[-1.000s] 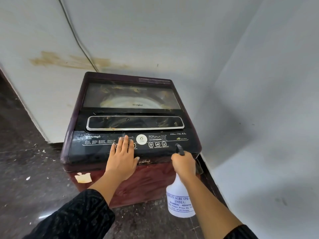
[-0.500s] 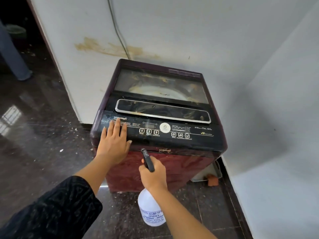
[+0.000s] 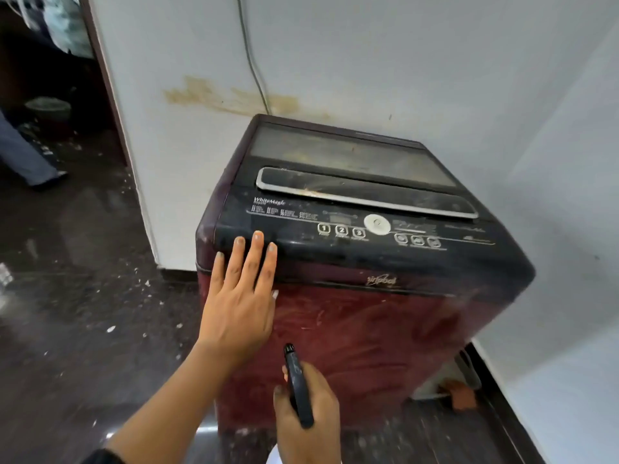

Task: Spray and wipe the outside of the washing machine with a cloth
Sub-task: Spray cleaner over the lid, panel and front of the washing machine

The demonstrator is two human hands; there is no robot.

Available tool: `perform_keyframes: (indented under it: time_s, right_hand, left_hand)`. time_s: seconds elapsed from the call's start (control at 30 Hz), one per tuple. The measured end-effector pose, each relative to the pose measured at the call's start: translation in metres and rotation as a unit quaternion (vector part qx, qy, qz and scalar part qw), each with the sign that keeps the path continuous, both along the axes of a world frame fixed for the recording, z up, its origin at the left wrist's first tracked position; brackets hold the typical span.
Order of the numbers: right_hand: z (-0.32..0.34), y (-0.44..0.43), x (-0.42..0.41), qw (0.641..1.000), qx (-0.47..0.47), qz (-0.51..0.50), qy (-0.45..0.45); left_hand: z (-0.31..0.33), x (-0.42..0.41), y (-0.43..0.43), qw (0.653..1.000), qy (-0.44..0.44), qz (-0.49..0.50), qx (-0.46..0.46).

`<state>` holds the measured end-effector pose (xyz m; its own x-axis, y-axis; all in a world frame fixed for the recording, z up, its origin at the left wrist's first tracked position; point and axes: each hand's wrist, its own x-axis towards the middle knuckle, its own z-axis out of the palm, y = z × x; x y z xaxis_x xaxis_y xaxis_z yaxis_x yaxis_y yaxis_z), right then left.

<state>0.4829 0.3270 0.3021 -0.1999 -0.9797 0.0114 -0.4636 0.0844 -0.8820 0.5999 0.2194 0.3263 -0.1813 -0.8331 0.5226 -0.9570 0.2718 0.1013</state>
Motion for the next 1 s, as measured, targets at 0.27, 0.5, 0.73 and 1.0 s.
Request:
perform_keyframes:
  time_s: [0.27,0.5,0.73,1.0]
  right_hand:
    - [-0.095,-0.03,0.019,0.976,-0.199,0.037,0.086]
    - [-0.12,-0.027,0.019,0.984,-0.157,-0.029,0.082]
    - [-0.135,-0.026,-0.059,0.965,-0.176,-0.192,0.021]
    - [-0.154,-0.029,-0.181,0.928,-0.208,-0.309,0.011]
  left_hand:
    - [-0.144,0.011,-0.014,0.984,0.081,0.002,-0.16]
    - [-0.157,-0.006,-0.016,0.974,0.111,-0.012,-0.196]
    - [-0.163,-0.037,-0.029,0.977,0.087,0.026,-0.192]
    - [-0.144,-0.052,-0.048,0.958,0.092,-0.001,-0.27]
